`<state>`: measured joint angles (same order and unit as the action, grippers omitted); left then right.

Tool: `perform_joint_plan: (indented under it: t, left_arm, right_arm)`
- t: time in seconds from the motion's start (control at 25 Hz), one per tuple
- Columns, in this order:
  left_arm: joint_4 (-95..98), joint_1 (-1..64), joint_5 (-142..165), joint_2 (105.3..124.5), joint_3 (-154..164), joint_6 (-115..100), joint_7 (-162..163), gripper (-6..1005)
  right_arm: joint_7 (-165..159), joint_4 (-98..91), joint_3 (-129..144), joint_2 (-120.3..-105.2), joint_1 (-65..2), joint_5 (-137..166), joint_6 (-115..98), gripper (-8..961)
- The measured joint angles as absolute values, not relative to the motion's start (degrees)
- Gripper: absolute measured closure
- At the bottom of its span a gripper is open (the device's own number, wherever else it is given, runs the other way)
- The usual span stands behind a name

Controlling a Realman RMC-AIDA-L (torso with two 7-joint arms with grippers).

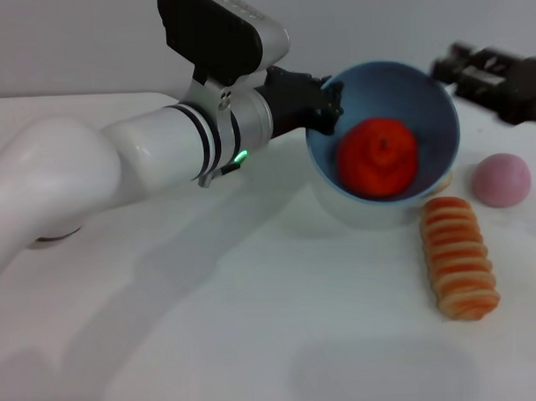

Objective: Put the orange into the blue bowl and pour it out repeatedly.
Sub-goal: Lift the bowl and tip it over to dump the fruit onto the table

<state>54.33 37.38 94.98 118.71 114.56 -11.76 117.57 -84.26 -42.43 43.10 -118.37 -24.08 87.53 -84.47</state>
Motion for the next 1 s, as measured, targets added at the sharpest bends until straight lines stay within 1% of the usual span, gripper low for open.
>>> perform_joint_plan:
  t: [0.12, 0.4, 0.52, 0.68, 0.84, 1.0]
  left_arm:
    - [55.0, 37.4, 95.2, 118.61, 114.8, -9.2, 114.9, 999]
    - [59.7, 36.7, 95.3, 118.5, 117.8, -2.7, 100.2, 1000]
    - [62.9, 35.4, 97.2, 118.52, 123.1, 3.7, 93.1, 999]
    - [63.8, 34.3, 107.0, 118.63, 131.7, 15.2, 91.1, 999]
    - [63.3, 32.1, 119.8, 118.78, 138.5, 23.9, 91.0, 1000]
    - [62.9, 30.8, 125.4, 118.72, 139.9, 26.2, 91.0, 1000]
  right_arm:
    - [-83.6, -44.0, 40.8, -118.31, -21.5, 84.9, -83.4, 446]
    - [-79.3, -42.5, 35.5, -118.38, -17.2, 85.8, -78.6, 447]
    - [-77.6, -40.6, 33.9, -118.51, -15.9, 85.8, -75.7, 447]
    - [-75.2, -36.9, 31.3, -118.44, -15.5, 85.4, -73.6, 448]
    - [-69.8, -33.6, 29.4, -118.78, -15.9, 84.9, -73.2, 448]
    - [-64.8, -29.7, 29.1, -118.57, -17.4, 84.6, -72.9, 449]
